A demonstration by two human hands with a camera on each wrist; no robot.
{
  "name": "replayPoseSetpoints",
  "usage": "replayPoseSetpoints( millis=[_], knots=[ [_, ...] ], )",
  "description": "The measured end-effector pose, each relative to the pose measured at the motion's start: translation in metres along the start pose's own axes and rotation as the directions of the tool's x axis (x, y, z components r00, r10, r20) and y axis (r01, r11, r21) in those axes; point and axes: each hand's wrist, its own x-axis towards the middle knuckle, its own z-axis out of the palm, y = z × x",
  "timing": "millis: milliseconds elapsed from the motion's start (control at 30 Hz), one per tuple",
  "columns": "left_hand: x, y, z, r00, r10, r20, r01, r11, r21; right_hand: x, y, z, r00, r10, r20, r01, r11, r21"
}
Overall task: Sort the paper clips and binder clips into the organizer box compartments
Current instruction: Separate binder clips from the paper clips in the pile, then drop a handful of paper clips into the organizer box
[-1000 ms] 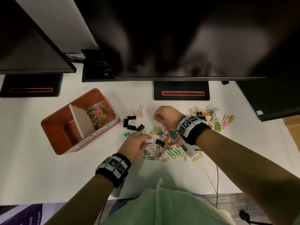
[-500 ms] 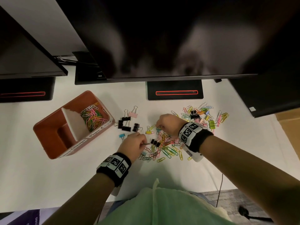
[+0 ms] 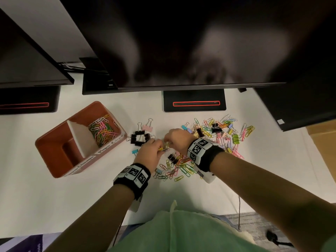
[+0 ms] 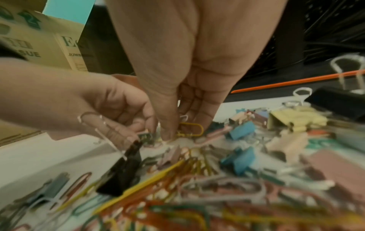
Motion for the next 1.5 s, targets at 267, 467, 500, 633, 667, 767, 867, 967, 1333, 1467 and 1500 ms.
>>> replayPoseSetpoints(
  millis=[267, 467, 500, 633, 667, 767, 867, 967, 1333, 1467, 1500],
  knots=[
    [-0.007, -0.015, -0.014, 0.994, -0.045, -0.102, 0.039, 0.998, -0.051, 0.001, 0.002, 0.005, 0.999, -0.048, -0.023, 0.047, 0.998, -0.037],
    [-0.010, -0.008, -0.012, 0.998, 0.052, -0.031, -0.051, 0.999, 0.012, -0.002, 0.001, 0.000, 1.000, -0.016, -0.003, 0.016, 0.999, -0.036],
    [-0.009, -0.006, -0.008, 0.998, 0.064, -0.007, -0.063, 0.998, 0.017, -0.003, 0.000, -0.001, 1.000, -0.001, 0.007, 0.001, 0.999, -0.038],
    [-0.001, 0.000, 0.003, 0.998, 0.040, 0.041, -0.043, 0.995, 0.089, -0.002, -0.002, -0.001, 1.000, 0.026, 0.018, -0.024, 0.996, -0.082],
    [0.001, 0.001, 0.004, 0.999, 0.033, 0.039, -0.037, 0.994, 0.103, -0.003, -0.001, 0.000, 1.000, 0.028, 0.013, -0.026, 0.995, -0.091],
    [0.005, 0.003, 0.007, 0.998, 0.026, 0.050, -0.034, 0.988, 0.154, -0.006, 0.003, -0.002, 0.999, 0.034, 0.005, -0.033, 0.998, -0.062],
    [0.006, 0.003, 0.008, 0.997, 0.050, 0.065, -0.064, 0.970, 0.234, -0.012, 0.006, -0.008, 0.999, 0.022, -0.035, -0.023, 1.000, -0.004],
    [0.004, 0.002, 0.008, 0.991, 0.104, 0.088, -0.124, 0.952, 0.279, -0.017, 0.005, -0.017, 0.993, 0.006, -0.114, -0.002, 0.999, 0.035],
    [-0.050, -0.018, -0.111, 0.903, -0.138, -0.408, 0.061, 0.979, -0.196, 0.017, -0.088, -0.071, 0.903, -0.188, -0.387, 0.241, 0.966, 0.095],
    [-0.052, -0.045, -0.154, 0.855, -0.329, -0.400, 0.270, 0.942, -0.197, 0.051, -0.148, -0.072, 0.902, -0.210, -0.377, 0.266, 0.958, 0.104],
    [-0.053, -0.051, -0.158, 0.858, -0.356, -0.370, 0.303, 0.933, -0.194, 0.057, -0.157, -0.070, 0.916, -0.188, -0.354, 0.247, 0.960, 0.128]
  ],
)
